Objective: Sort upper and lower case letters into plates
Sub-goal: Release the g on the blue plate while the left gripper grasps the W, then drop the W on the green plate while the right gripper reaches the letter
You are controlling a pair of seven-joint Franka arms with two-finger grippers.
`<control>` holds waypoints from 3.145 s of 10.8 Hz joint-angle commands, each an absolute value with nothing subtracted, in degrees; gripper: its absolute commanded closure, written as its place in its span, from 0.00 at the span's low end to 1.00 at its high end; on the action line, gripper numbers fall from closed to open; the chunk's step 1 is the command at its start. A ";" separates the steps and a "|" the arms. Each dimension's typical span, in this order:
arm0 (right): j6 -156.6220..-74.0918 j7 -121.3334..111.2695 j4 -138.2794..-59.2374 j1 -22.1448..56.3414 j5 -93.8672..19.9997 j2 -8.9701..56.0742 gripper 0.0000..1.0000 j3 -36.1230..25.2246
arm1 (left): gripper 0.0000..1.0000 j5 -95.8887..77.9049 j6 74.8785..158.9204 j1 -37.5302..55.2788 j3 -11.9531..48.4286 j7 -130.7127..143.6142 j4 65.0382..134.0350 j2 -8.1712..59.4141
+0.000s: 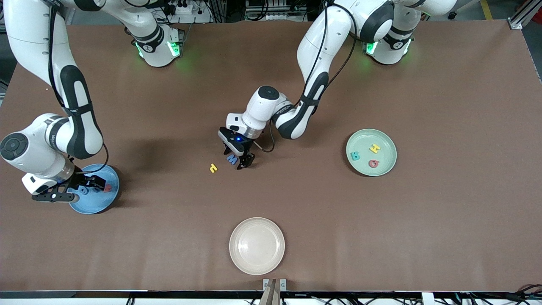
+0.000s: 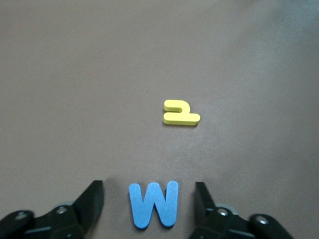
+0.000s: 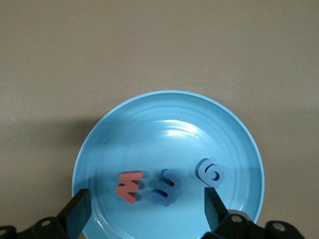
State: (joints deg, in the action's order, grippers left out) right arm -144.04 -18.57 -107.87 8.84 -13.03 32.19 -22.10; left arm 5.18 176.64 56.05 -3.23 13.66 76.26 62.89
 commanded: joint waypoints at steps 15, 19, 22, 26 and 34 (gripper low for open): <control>-139.21 -18.02 -100.90 3.17 -12.13 33.57 0.00 -22.76 | 0.70 5.63 138.68 45.40 3.13 6.02 76.99 50.56; -136.95 -17.49 -100.81 5.35 -12.22 33.49 0.00 -22.76 | 0.70 3.88 114.29 27.73 12.81 -11.51 82.23 38.96; -134.56 -10.40 -100.81 8.95 -12.22 33.49 0.00 -22.68 | 0.69 3.78 109.69 17.17 15.12 -18.16 96.89 29.47; -133.24 5.24 -100.81 18.61 -12.13 33.75 0.00 -22.68 | 0.68 4.57 121.24 5.22 15.64 -25.20 115.27 23.56; -132.79 1.24 -100.81 39.70 -12.39 33.66 0.00 -22.15 | 0.60 3.69 130.69 1.67 16.52 -25.51 121.55 23.29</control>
State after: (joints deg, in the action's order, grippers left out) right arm -132.28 3.27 -101.42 36.42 -12.95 33.40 -21.87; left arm 4.70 130.51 1.51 16.26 -27.66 120.17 25.06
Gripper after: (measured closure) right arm 0.000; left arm 0.581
